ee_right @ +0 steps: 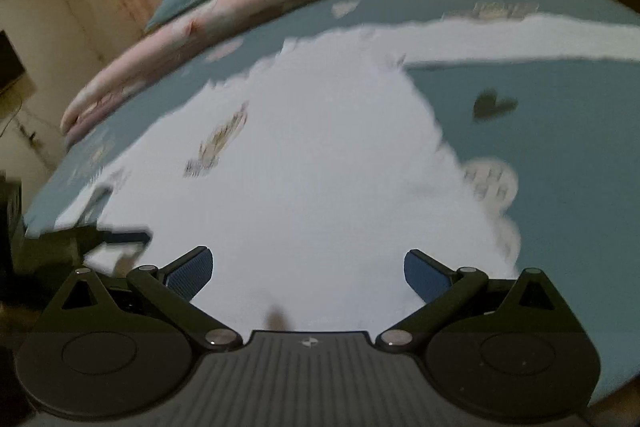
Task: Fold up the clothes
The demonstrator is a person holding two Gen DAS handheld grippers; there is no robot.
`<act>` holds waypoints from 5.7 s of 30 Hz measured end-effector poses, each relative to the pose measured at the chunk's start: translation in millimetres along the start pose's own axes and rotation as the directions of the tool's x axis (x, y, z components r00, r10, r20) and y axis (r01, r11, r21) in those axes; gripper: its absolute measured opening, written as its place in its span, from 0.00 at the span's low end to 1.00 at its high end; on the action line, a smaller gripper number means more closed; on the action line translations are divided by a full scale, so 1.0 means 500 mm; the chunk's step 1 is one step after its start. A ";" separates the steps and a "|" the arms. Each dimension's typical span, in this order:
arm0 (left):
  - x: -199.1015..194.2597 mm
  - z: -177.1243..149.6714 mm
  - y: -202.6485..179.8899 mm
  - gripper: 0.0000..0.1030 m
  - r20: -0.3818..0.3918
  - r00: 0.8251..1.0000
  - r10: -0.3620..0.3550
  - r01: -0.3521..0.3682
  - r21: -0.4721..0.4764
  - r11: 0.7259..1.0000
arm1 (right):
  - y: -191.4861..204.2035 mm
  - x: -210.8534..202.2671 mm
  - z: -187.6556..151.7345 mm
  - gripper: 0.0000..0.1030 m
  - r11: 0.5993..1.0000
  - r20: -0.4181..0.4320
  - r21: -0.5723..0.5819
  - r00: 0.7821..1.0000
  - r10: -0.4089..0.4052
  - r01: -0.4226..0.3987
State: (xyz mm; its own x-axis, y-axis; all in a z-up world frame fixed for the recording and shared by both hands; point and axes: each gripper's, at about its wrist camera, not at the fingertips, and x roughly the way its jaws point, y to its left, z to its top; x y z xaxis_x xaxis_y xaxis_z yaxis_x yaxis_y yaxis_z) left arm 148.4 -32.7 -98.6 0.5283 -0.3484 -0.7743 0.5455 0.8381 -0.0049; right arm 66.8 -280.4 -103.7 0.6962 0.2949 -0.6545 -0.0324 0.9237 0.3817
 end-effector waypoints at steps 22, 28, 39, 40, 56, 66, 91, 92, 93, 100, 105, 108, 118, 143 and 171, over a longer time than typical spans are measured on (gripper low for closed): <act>-0.003 -0.002 0.002 0.99 0.000 1.000 -0.007 0.007 0.008 1.000 | -0.019 -0.066 -0.005 1.00 0.992 0.061 0.037 0.991 -0.121 0.119; -0.003 -0.004 0.003 0.99 0.003 1.000 -0.009 0.009 0.008 1.000 | 0.003 0.008 0.070 1.00 0.994 0.123 -0.031 0.987 -0.102 0.107; -0.003 -0.009 0.007 0.99 0.018 1.000 -0.019 0.019 0.011 1.000 | -0.015 0.094 0.073 1.00 0.980 0.053 -0.128 0.988 -0.144 0.150; -0.003 -0.010 0.007 0.99 0.022 1.000 -0.019 0.019 0.010 1.000 | -0.012 0.092 0.066 1.00 0.977 0.052 -0.147 0.987 -0.150 0.156; -0.012 -0.016 0.019 0.99 0.060 0.997 -0.041 0.040 0.020 0.999 | 0.035 0.055 0.037 1.00 0.951 0.082 -0.188 0.968 -0.236 0.247; -0.100 0.032 0.243 0.99 0.155 0.981 0.118 -0.054 -0.365 0.929 | 0.070 0.112 0.107 1.00 0.995 0.211 -0.091 0.976 0.060 -0.041; 0.067 0.101 0.718 0.99 -0.001 0.969 0.248 -0.144 -0.817 0.558 | 0.065 0.138 0.100 1.00 0.990 0.035 -0.102 0.994 0.107 -0.103; 0.067 0.101 0.724 0.99 -0.010 0.967 0.254 -0.154 -0.817 0.556 | 0.065 0.138 0.100 1.00 0.989 0.034 -0.103 0.994 0.107 -0.103; 0.065 0.106 0.724 0.99 -0.015 0.965 0.263 -0.164 -0.816 0.554 | 0.065 0.138 0.100 1.00 0.989 0.033 -0.104 0.994 0.107 -0.103; 0.059 0.158 0.625 0.99 0.063 0.990 0.127 -0.038 -0.744 0.667 | 0.059 0.135 0.101 1.00 0.991 0.035 -0.075 0.993 0.113 -0.111; 0.127 0.189 0.578 0.99 0.033 0.994 0.107 -0.058 -0.669 0.741 | 0.065 0.135 0.099 1.00 0.991 0.030 -0.092 0.994 0.104 -0.101; 0.158 0.208 0.582 0.99 0.020 0.983 0.184 -0.128 -0.641 0.757 | 0.062 0.134 0.100 1.00 0.991 0.029 -0.083 0.994 0.109 -0.107; 0.150 0.243 0.544 0.99 0.018 0.987 0.160 -0.119 -0.586 0.802 | 0.052 0.130 0.104 1.00 0.991 0.021 -0.054 0.992 0.127 -0.125; 0.038 0.182 0.482 0.98 0.020 0.986 0.163 -0.122 -0.577 0.808 | 0.046 0.124 0.104 1.00 0.992 0.000 -0.037 0.993 0.117 -0.117; -0.036 0.019 0.533 0.98 -0.013 0.994 0.107 -0.081 -0.747 0.660 | 0.034 0.124 0.108 1.00 0.990 -0.008 0.003 0.990 0.139 -0.139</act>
State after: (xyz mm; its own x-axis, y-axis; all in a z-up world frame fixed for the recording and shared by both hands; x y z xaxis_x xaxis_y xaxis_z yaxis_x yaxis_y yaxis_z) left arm 290.4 192.9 -80.0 0.5749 -0.2509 -0.7788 -0.1689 0.8949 -0.4130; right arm 148.0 -259.7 -102.5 0.6790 0.4224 -0.6004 -0.1269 0.8731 0.4707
